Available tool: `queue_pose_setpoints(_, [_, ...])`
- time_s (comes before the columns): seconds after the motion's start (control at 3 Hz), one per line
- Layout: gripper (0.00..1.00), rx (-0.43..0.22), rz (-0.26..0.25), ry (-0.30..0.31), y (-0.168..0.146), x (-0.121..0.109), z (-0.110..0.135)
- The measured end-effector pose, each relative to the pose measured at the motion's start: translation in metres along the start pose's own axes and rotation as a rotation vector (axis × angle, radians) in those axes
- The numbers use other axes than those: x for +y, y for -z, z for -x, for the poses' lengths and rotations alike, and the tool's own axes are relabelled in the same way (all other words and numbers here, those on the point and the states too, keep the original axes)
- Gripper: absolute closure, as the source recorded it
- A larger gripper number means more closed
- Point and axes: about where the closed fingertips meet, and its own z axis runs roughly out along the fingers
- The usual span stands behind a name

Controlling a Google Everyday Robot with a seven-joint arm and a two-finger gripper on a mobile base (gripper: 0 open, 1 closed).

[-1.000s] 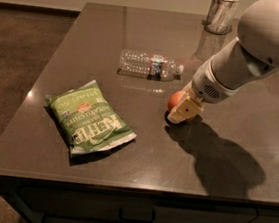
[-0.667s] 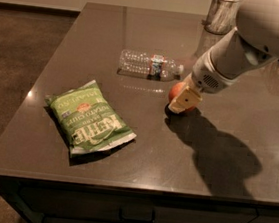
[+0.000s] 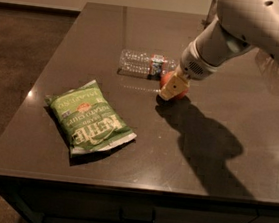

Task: Move apple near water bottle

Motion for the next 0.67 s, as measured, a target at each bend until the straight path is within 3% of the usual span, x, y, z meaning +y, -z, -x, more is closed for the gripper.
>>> queue_pose_setpoints(0.67, [0.59,0.040,-0.099,-0.093,-0.021,-0.033,0.012])
